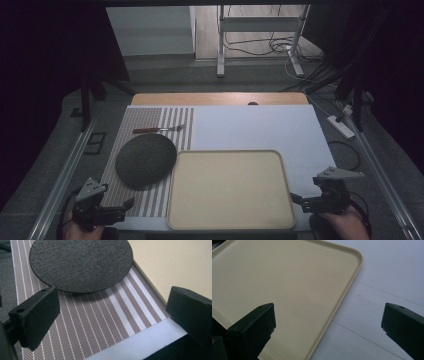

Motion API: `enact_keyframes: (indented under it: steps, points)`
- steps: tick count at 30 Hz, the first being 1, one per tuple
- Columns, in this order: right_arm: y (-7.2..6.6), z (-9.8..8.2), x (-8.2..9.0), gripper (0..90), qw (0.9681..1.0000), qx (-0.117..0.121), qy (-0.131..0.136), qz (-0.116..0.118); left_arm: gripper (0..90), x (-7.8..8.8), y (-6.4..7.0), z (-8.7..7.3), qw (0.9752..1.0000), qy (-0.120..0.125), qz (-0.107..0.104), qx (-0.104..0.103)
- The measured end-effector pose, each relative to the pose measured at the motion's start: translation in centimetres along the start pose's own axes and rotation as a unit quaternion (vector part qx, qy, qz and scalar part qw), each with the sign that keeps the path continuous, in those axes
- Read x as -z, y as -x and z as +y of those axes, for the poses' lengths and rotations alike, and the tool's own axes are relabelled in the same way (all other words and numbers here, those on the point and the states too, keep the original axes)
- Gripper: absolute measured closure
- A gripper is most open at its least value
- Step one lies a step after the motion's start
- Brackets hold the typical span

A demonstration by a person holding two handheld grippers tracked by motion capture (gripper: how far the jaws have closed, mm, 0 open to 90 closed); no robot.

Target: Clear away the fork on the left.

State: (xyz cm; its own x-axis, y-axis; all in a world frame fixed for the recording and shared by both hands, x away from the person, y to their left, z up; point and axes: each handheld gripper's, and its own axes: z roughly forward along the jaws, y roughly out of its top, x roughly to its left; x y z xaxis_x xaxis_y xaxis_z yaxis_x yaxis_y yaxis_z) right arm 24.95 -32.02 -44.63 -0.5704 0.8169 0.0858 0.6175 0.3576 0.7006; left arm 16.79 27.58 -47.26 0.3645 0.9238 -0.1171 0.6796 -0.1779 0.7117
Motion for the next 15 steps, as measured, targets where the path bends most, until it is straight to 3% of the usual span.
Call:
enact_keyframes:
  steps: [9,15]
  points:
    - [-0.08,0.01,-0.03,0.0,1.0,0.003,-0.001,-0.001,0.0,-0.03,-0.32,0.09,0.9999,-0.002,-0.012,0.008]
    - [-0.13,0.02,-0.02,0.0,1.0,0.007,-0.003,-0.003,0.0,-0.5,-0.6,0.59,0.9998,0.008,-0.018,-0.008]
